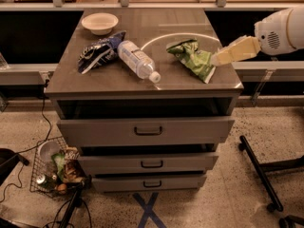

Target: Move green jalapeno chip bag near paper bowl

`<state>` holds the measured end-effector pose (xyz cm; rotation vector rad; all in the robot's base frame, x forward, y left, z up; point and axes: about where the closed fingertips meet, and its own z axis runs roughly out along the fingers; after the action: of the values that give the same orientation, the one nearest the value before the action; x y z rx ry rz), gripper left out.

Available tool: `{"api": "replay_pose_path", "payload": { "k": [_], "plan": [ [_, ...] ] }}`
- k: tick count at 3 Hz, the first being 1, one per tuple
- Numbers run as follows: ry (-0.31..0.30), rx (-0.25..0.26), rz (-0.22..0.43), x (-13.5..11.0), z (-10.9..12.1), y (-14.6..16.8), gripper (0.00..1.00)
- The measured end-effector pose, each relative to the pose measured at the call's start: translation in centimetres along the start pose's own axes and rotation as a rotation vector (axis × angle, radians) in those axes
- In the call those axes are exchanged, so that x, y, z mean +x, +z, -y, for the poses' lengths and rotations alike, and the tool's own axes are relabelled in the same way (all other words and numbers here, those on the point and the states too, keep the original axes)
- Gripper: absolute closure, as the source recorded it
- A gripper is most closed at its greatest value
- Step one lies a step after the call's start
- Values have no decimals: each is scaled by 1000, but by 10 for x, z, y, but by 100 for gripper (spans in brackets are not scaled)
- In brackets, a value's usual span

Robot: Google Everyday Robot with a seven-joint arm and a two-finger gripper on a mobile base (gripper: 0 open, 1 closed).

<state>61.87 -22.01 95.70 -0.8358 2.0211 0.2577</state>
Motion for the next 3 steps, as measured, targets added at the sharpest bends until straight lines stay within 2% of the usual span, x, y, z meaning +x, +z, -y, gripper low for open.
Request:
{"api": "replay_pose_path", "payload": {
  "k": [3],
  "plan": [
    [54,-9,171,10,30,75,0]
  ]
}}
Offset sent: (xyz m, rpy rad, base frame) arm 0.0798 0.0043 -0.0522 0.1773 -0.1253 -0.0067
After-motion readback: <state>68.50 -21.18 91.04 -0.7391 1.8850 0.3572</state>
